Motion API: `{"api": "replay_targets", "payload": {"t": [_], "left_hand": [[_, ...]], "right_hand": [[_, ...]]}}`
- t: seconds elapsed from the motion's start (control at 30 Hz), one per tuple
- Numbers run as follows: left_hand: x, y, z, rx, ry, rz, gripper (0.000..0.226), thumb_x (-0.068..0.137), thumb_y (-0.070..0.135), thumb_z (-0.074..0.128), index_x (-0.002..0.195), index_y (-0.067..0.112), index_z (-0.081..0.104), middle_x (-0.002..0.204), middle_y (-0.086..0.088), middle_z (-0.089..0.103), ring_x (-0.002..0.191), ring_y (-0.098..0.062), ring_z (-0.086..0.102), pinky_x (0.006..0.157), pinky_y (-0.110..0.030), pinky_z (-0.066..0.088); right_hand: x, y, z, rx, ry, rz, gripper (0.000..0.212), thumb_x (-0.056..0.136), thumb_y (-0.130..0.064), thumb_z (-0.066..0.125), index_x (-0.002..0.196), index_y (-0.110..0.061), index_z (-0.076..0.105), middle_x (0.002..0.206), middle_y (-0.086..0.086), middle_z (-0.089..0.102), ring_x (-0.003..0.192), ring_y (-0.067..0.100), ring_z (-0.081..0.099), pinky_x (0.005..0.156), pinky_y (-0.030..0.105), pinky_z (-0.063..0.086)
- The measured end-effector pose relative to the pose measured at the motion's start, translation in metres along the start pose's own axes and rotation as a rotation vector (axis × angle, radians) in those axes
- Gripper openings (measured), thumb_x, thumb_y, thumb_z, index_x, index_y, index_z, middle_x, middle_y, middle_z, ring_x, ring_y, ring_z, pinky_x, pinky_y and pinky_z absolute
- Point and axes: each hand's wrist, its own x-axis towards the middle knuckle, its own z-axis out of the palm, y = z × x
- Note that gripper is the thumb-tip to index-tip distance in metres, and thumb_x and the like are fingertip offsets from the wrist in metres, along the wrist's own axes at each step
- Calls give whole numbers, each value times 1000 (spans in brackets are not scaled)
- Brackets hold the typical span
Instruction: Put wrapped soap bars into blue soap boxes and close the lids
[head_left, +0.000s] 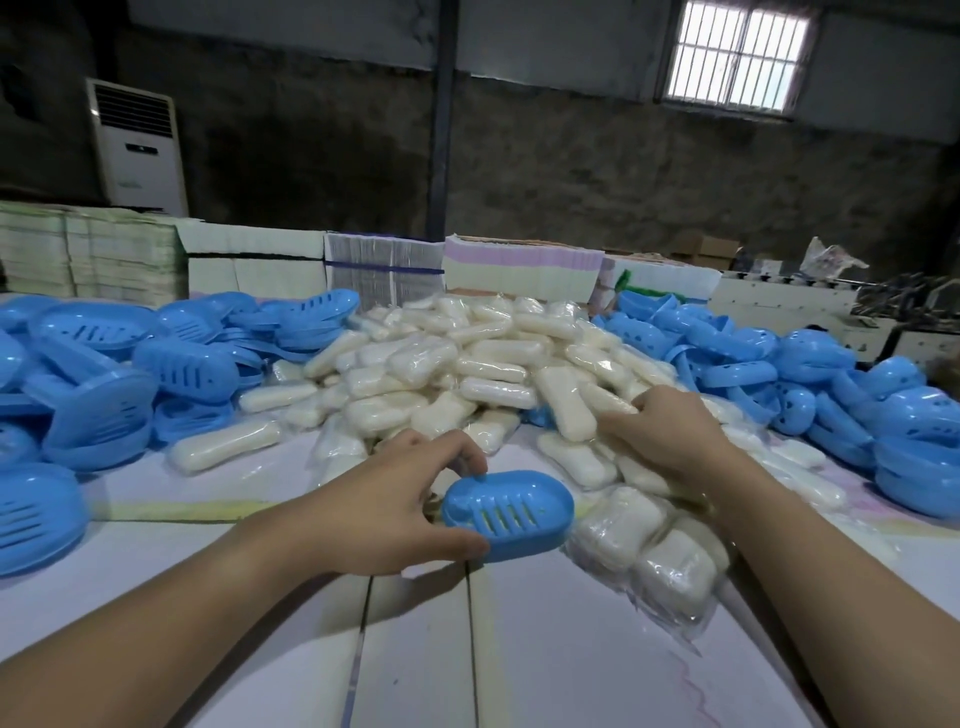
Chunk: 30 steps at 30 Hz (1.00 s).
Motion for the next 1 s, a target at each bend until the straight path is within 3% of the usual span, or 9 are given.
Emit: {"api": "replay_targets", "payload": {"t": [0.1,0.17,0.3,0.43,0.53,0.67,0.83,0.93,1.0], "left_hand": [[0,0,-1,-16,-8,-1,55,62,66,69,111,54,46,115,30,47,103,0,50,92,-31,51],[0,0,-1,-17,15,-2,56,65,62,73,112,54,43,113,39,47,104,3,49,93,-31,50],[3,-3,-2,-89,111,-50,75,66,48,87,121,49,36,112,28,57,106,-4,60,95,-35,54],[3,-4,-1,-96,130,-64,82,65,44,90,126,45,35,112,26,57,106,-6,61,94,-34,54],[3,-3,-2,-53,140,-57,74,65,45,90,122,43,43,113,21,57,105,-2,57,92,-31,52],[4,-3,-3,-65,146,-33,55,65,39,91,108,38,57,108,18,63,101,0,57,90,-30,51],[4,-3,-5,-78,150,-64,40,62,41,92,92,37,65,98,15,66,93,-3,61,87,-33,54],[4,-2,-5,-79,133,-82,37,65,41,91,94,34,69,100,13,67,94,-6,62,90,-39,54],[4,-2,-4,-59,126,-88,47,66,43,90,106,37,65,107,16,65,100,-1,59,91,-32,53]], "right_hand": [[-3,-7,-3,59,145,-87,39,81,-39,58,57,-10,48,56,4,48,56,21,46,50,31,31],[-6,-16,-10,196,189,-157,40,82,-33,62,57,-4,49,55,9,45,54,22,44,52,37,35],[-31,-38,-27,619,-41,-257,28,71,-42,61,61,-16,63,52,-5,52,48,7,49,54,31,38],[-51,-61,-13,482,-393,-345,27,65,-43,62,68,-16,63,59,-3,62,55,12,62,51,29,45],[-55,-76,3,318,-424,-383,41,61,-50,60,78,-12,63,67,0,57,61,13,57,57,32,47],[-57,-82,11,381,-444,-428,32,67,-48,62,73,-17,59,73,-4,56,68,11,53,69,35,46],[-53,-77,1,294,-223,-561,17,78,-36,75,92,-31,67,98,-2,60,87,7,54,78,21,42],[-50,-62,-14,359,-349,-496,17,77,-35,77,94,-34,72,99,-3,62,87,11,59,76,26,48],[-48,-53,-20,339,-451,-481,26,77,-30,79,102,-36,72,101,-4,62,88,10,58,77,24,48]]}}
